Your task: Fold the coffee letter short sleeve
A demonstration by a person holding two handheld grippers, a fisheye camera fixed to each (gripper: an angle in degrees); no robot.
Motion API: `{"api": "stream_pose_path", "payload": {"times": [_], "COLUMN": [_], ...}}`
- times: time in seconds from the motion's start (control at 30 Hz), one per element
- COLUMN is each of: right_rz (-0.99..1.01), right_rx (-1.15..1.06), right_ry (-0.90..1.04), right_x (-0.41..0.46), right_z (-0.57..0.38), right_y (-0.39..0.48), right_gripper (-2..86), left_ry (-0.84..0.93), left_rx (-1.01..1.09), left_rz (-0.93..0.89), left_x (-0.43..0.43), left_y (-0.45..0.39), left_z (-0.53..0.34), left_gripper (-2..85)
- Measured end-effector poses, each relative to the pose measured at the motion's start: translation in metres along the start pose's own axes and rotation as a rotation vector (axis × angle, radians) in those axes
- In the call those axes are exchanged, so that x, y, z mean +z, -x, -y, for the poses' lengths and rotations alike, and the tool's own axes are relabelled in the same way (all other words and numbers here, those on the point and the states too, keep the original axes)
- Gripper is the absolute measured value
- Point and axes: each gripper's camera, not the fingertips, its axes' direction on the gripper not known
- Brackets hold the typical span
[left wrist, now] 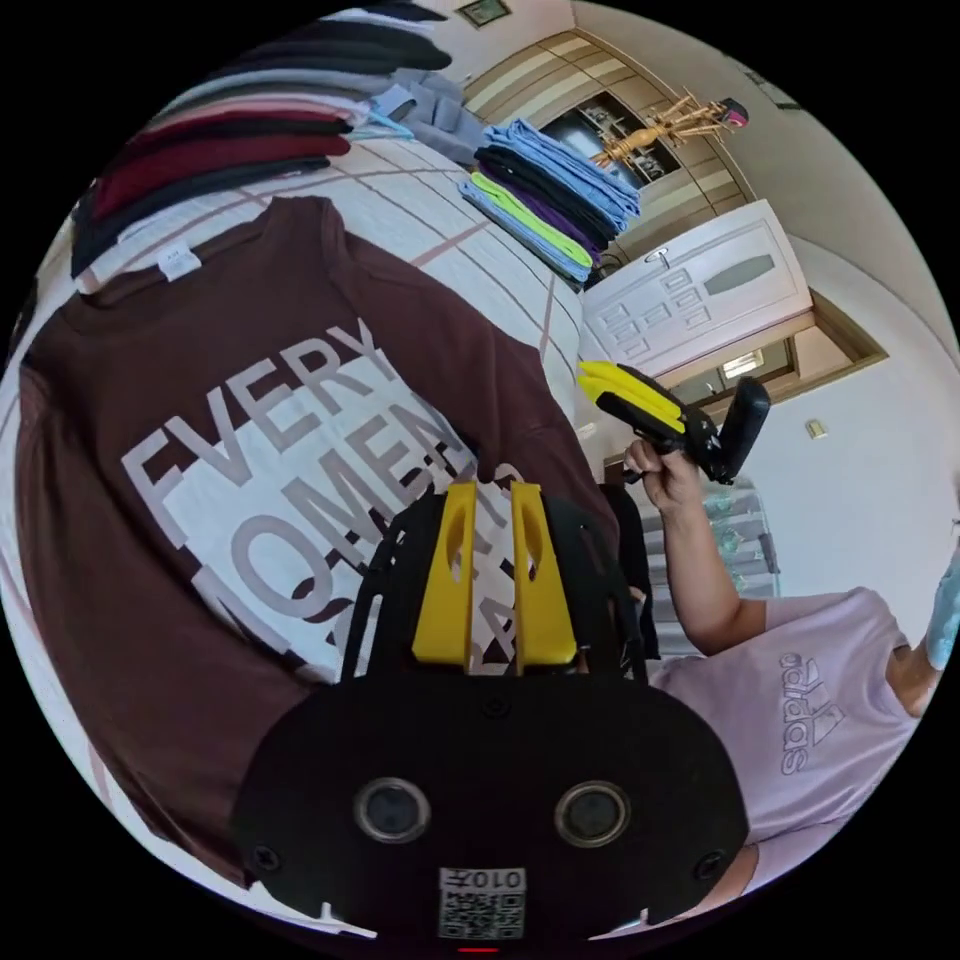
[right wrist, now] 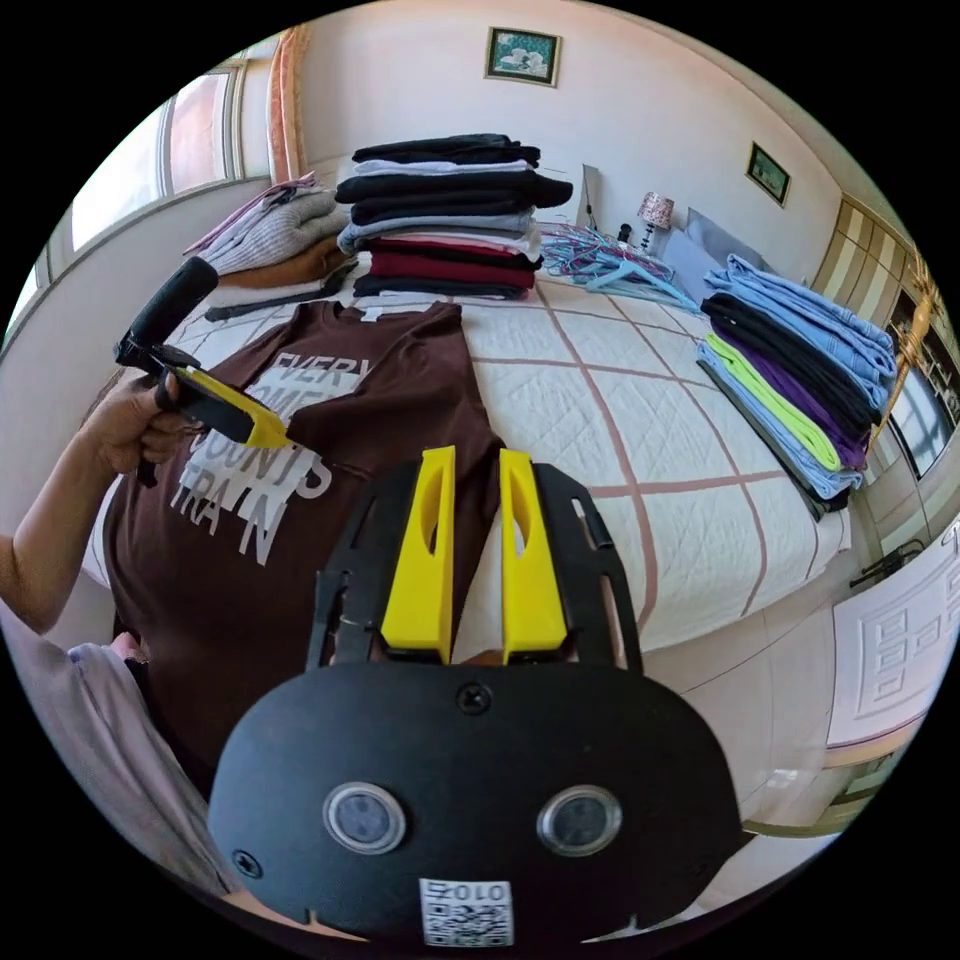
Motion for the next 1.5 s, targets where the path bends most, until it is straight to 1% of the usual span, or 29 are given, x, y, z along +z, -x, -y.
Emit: {"api": "stream_pose_path", "payload": {"times": [0.1,0.2,0.23,0.27,0.3,0.33,0.4,0.43,0.47,0.53,0.67,0.8,0.87,0.97,1.07,1.13,1.17,1.23,1.27,1.33,1.4,1.5], "right_rz": [0.008,0.008,0.007,-0.007,-0.006,0.023,0.073,0.098,0.099,0.064,0.02,0.044,0.117,0.246,0.309,0.289,0.279,0.307,0.29,0.273,0.268,0.3], "right_rx": [-0.055,-0.115,-0.142,-0.174,-0.188,-0.178,-0.161,-0.145,-0.139,-0.175,-0.282,-0.306,-0.286,-0.246,-0.222,-0.232,-0.254,-0.292,-0.307,-0.306,-0.295,-0.306], "right_ry": [0.01,0.046,0.08,0.162,0.207,0.153,0.141,0.085,0.014,-0.044,0.023,0.081,0.132,0.205,0.261,0.246,0.227,0.223,0.212,0.206,0.194,0.113], "right_x": [0.004,0.017,0.029,0.049,0.059,0.054,0.039,0.026,0.013,0.007,0.047,0.099,0.132,0.168,0.192,0.194,0.19,0.186,0.182,0.176,0.164,0.127], "right_z": [0.02,0.035,0.038,0.038,0.037,0.035,0.042,0.051,0.064,0.093,0.181,0.243,0.271,0.291,0.294,0.29,0.288,0.283,0.28,0.276,0.273,0.266], "right_y": [0.01,0.021,0.023,0.024,0.023,0.017,0.005,-0.003,-0.01,-0.014,-0.018,-0.022,-0.03,-0.038,-0.038,-0.034,-0.029,-0.022,-0.018,-0.016,-0.018,-0.023], "right_gripper": [8.0,7.9,7.8,7.7,7.6,7.2,6.4,6.0,5.9,5.9,7.2,8.6,9.6,11.2,11.3,10.4,8.6,6.6,5.8,4.8,4.3,4.0], "left_ry": [-0.051,-0.128,-0.169,-0.189,-0.227,-0.248,-0.264,-0.278,-0.281,-0.264,-0.206,-0.176,-0.144,-0.138,-0.123,-0.11,-0.111,-0.119,-0.126,-0.175,-0.224,-0.291], "left_rx": [0.049,0.045,0.035,0.029,0.016,0.01,0.009,0.021,0.029,0.024,-0.01,0.007,-0.008,-0.009,-0.009,-0.003,-0.002,0.004,0.02,0.055,0.055,0.115], "left_rz": [0.075,0.176,0.231,0.262,0.33,0.401,0.504,0.558,0.577,0.618,0.6,0.604,0.638,0.6,0.579,0.592,0.596,0.599,0.582,0.469,0.479,0.467], "left_x": [-0.015,-0.043,-0.059,-0.067,-0.082,-0.097,-0.116,-0.127,-0.132,-0.145,-0.147,-0.138,-0.135,-0.132,-0.127,-0.123,-0.123,-0.126,-0.127,-0.136,-0.149,-0.173], "left_y": [-0.019,-0.022,-0.02,-0.018,-0.014,-0.008,0.004,0.014,0.02,0.049,0.089,0.101,0.103,0.104,0.102,0.098,0.096,0.088,0.086,0.077,0.066,0.033], "left_z": [-0.012,-0.027,-0.034,-0.038,-0.045,-0.051,-0.056,-0.056,-0.054,-0.039,-0.008,0.01,0.013,0.013,0.011,0.009,0.009,0.006,0.004,-0.005,-0.016,-0.034], "left_gripper": [5.7,6.3,6.6,6.8,7.2,7.6,8.4,8.9,9.1,9.8,10.7,11.4,11.5,11.4,11.0,10.0,9.6,7.2,6.2,3.3,2.1,1.1]}}
